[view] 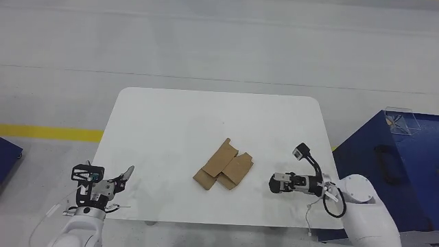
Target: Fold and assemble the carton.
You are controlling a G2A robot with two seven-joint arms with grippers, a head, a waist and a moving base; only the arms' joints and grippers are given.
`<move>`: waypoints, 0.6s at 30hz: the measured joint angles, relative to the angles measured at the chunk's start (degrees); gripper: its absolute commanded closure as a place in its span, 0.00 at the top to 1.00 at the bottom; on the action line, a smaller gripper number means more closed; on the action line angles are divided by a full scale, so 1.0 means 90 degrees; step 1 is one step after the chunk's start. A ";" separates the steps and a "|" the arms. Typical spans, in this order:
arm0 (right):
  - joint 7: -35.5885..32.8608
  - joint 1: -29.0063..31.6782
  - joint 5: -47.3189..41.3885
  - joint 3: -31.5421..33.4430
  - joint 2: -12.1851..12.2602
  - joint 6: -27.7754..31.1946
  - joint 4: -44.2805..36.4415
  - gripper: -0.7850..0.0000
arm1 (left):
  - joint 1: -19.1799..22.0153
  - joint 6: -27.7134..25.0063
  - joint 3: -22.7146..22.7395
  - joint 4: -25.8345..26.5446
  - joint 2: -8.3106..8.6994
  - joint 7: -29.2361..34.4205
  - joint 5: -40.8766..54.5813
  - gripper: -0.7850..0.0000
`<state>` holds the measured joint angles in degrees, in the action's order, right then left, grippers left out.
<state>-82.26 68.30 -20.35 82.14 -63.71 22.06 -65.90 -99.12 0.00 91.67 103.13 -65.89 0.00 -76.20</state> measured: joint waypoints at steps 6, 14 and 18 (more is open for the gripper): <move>0.0540 -0.0448 0.0084 -0.0861 -0.0174 0.0463 0.0864 0.97 | 0.0000 0.0000 0.0000 0.0000 0.0000 0.0000 0.0000 1.00; 0.1120 -0.1241 0.0089 -0.1749 -0.0482 0.0489 0.2087 0.73 | 0.0000 0.0000 0.0000 0.0000 0.0000 0.0000 0.0000 1.00; 0.1533 -0.1621 0.0232 -0.2068 -0.0622 0.0372 0.2628 0.71 | 0.0000 0.0000 0.0000 0.0000 0.0000 0.0000 0.0000 1.00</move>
<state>-68.46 53.72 -18.26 63.53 -69.31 25.40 -42.24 -99.12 0.00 91.67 103.13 -65.89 0.00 -76.20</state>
